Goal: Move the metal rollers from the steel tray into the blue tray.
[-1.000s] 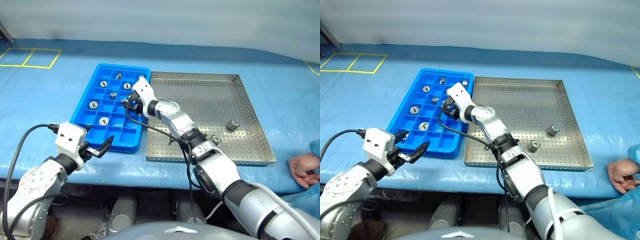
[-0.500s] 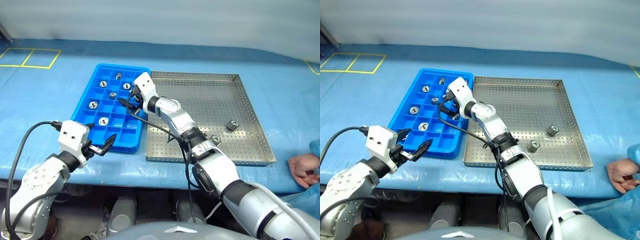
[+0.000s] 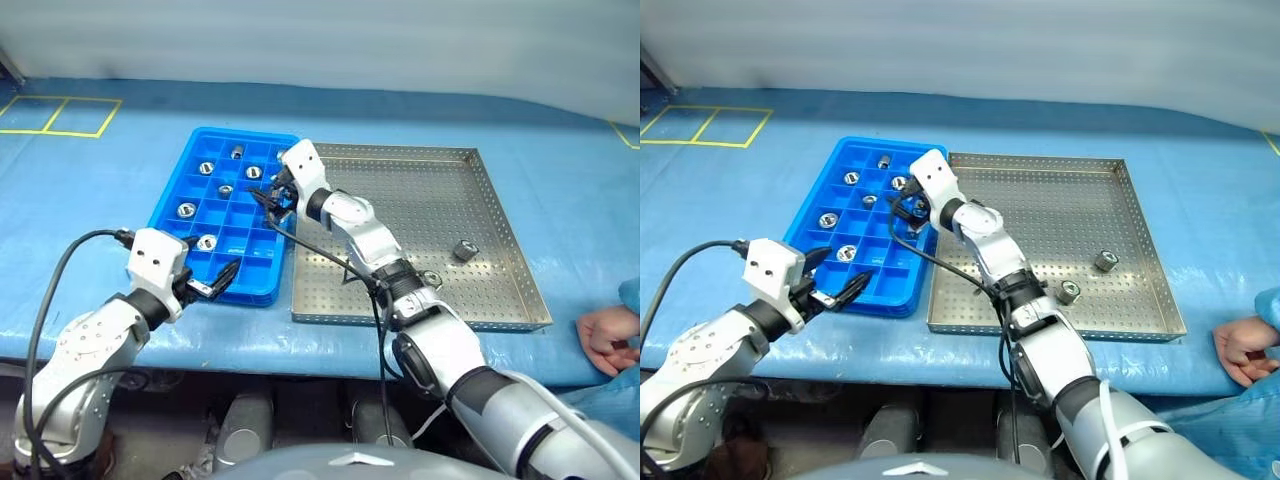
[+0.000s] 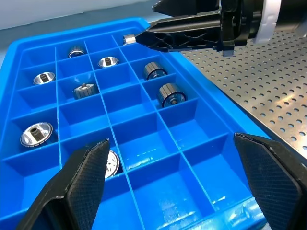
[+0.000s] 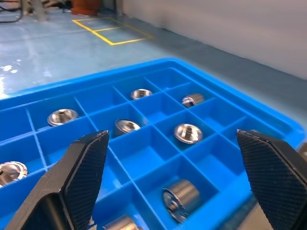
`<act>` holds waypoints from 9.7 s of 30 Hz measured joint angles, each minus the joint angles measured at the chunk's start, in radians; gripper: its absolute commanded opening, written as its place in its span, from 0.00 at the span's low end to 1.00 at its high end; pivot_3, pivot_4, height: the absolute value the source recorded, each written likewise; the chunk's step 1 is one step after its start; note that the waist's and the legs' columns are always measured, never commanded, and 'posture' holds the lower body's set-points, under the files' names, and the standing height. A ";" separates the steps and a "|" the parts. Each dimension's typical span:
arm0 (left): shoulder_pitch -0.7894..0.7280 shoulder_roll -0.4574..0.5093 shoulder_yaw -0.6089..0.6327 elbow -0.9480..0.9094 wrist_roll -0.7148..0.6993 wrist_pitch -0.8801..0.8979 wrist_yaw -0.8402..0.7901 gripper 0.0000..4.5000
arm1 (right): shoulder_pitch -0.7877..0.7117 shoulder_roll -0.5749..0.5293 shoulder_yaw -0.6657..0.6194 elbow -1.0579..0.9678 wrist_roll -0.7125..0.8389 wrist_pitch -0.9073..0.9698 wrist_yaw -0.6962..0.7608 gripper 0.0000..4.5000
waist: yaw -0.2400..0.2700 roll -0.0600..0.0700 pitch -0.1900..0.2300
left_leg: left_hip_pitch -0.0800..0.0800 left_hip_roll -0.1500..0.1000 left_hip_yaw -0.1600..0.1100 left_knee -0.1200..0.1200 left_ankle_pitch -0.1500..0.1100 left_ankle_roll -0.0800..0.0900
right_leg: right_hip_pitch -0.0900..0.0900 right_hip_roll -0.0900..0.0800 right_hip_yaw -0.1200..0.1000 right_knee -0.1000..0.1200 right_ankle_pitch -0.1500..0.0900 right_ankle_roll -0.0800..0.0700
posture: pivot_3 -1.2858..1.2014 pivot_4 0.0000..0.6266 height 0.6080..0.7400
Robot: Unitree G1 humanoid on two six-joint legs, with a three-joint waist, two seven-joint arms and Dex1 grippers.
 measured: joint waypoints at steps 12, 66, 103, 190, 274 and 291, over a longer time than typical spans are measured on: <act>-0.406 -0.110 -0.301 0.316 0.025 -0.023 -0.103 1.00 | 0.572 -0.298 -0.100 -0.979 -0.029 0.599 -0.052 0.99 | -0.070 0.001 -0.001 | 0.000 0.000 0.002 0.007 -0.001 -0.001 | 0.002 -0.001 0.001 0.001 0.000 0.002 | 0.46 0.24 1.00; -0.685 -0.408 -0.452 0.972 0.400 -0.277 -0.220 0.41 | 0.664 -0.252 -0.104 -1.039 -0.054 0.696 -0.254 1.00 | -0.347 0.002 -0.001 | 0.001 -0.003 0.002 0.005 -0.002 0.002 | 0.002 0.000 0.008 0.001 0.001 0.007 | 0.44 0.24 1.00; -0.114 0.184 -0.019 -0.003 0.231 0.382 -0.156 0.41 | 0.548 -0.241 -0.005 -0.837 -0.030 0.572 -0.161 1.00 | -0.086 0.001 0.000 | 0.000 -0.001 0.002 0.008 -0.002 0.002 | 0.003 -0.001 0.005 0.001 0.000 0.005 | 0.55 0.24 1.00; -0.580 -0.326 -0.463 0.810 0.321 -0.105 -0.127 0.50 | 0.621 -0.209 -0.039 -0.880 -0.002 0.552 -0.248 1.00 | -0.173 0.001 -0.001 | 0.001 -0.003 0.002 0.011 -0.002 0.002 | 0.004 0.000 0.008 0.002 0.002 0.009 | 0.47 0.24 1.00; -0.018 -0.148 -0.043 0.029 0.041 0.174 0.091 0.49 | 0.002 0.107 0.021 -0.012 0.053 0.137 -0.012 0.81 | 0.050 0.002 -0.001 | -0.001 0.001 -0.016 0.000 -0.002 -0.001 | 0.004 0.000 -0.018 0.001 -0.005 -0.005 | 0.63 0.24 1.00; -0.333 -0.221 -0.331 0.290 0.050 0.076 -0.036 0.49 | 0.477 -0.165 -0.216 -0.699 -0.120 0.505 -0.343 0.81 | -0.061 0.004 -0.002 | -0.001 -0.001 -0.016 0.003 -0.001 -0.004 | 0.005 -0.002 -0.018 0.002 -0.005 -0.004 | 0.51 0.24 1.00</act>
